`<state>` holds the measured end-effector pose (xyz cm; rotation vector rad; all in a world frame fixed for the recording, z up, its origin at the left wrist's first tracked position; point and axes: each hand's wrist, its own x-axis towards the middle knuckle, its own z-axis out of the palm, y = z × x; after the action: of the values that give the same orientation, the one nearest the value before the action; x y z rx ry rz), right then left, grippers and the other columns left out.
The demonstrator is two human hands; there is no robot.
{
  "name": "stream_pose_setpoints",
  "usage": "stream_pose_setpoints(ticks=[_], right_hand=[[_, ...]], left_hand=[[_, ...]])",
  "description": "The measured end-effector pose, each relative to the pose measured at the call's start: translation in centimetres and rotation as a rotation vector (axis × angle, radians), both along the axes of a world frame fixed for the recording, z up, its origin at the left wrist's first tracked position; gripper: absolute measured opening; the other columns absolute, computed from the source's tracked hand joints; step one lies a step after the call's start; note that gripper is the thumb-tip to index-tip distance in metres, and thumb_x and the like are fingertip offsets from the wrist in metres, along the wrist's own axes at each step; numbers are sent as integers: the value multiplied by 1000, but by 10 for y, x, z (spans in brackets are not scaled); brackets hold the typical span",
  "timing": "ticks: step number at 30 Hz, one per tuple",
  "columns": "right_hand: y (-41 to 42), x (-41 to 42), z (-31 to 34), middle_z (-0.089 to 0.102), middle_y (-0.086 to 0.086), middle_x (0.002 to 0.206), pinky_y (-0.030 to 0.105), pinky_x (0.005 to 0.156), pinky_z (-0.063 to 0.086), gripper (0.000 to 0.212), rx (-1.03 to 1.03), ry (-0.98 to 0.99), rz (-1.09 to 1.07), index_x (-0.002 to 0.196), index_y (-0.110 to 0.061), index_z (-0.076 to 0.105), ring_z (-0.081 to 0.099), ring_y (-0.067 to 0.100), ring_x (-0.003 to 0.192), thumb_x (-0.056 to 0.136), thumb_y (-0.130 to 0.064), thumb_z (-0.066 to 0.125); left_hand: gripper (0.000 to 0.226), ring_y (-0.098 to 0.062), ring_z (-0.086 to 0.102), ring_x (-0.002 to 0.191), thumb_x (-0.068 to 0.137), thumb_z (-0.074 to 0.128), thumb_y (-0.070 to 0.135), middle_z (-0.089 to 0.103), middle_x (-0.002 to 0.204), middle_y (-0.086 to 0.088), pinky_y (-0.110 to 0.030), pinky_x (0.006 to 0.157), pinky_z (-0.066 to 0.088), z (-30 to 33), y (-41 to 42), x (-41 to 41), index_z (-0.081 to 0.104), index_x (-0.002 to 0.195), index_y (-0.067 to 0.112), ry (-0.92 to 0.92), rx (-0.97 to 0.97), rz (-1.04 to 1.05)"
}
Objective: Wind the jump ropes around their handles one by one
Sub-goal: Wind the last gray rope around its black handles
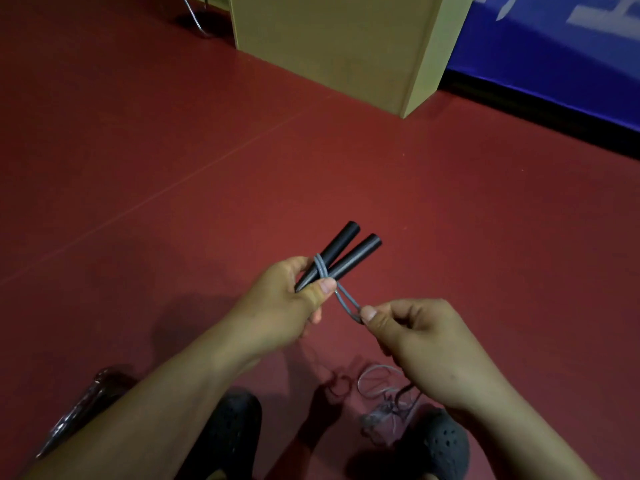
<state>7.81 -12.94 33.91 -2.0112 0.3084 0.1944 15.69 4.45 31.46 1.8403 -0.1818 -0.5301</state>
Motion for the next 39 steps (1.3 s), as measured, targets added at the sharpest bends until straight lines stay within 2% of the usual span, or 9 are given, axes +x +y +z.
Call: stream_pose_setpoints(ticks=[4,8,12,18,23,27,34,36,39], right_hand=[[-4,0,-3,42,-4,47,22,44,31,39,-33,36,-12,78,-7,70,35,11,42,91,-43,62],[-10,-4,-4,45,-9,53,24,53,39,28,-32,34,57,83,-12,69,41,7,47,88,-40,66],[-14,-4,-3,45,-11,53,18,49,35,17,1,-60,62,79,-13,68,40,5,48,91,-26,66],[-14,-4,1,49,-10,52,20,49,37,16,23,-191,89,80,-23,71,41,2,49,93,-26,62],[-14,-4,-3,70,4,74,41,69,51,23,-67,-237,122,78,-20,69,65,23,74,95,-33,59],[-20,-3,-7,68,2,68,43,63,52,25,-235,-270,48,76,-21,68,64,21,66,94,-37,60],[-22,-5,-6,71,-16,73,34,66,52,19,-494,-239,21,82,-38,71,67,8,73,81,-55,61],[-22,-3,-7,69,-14,67,32,63,52,20,-446,-204,-1,78,-34,73,65,6,65,77,-53,69],[-24,2,-2,61,-7,57,27,51,46,25,-110,-109,-75,74,-18,72,51,7,51,68,-39,85]], left_hand=[[18,-7,48,37,98,57,21,59,53,4,-18,40,36,-6,2,7,59,116,24,-96,54,64],[7,-12,51,38,99,55,22,61,55,0,-22,42,40,-11,5,11,59,93,24,-173,137,103],[7,-10,55,42,100,53,25,66,58,1,-25,51,44,-14,3,8,60,100,26,-160,223,-10],[13,-3,52,43,99,57,28,65,61,4,-26,55,45,-9,-4,-2,60,110,32,-80,283,-251],[11,4,53,48,97,60,36,66,69,5,-21,55,42,-1,-10,-13,61,107,31,-49,370,-500],[10,3,54,53,95,61,38,64,68,7,-19,56,40,5,-13,-18,57,86,38,-51,366,-601],[6,2,54,52,94,63,36,65,67,6,-10,50,38,14,-6,-19,59,90,36,-3,388,-691],[4,0,54,51,95,63,35,64,67,6,-12,50,40,16,-3,-20,61,93,32,39,367,-720],[3,-8,53,53,96,63,32,62,65,6,-19,51,42,20,0,-19,63,94,29,102,307,-750]])
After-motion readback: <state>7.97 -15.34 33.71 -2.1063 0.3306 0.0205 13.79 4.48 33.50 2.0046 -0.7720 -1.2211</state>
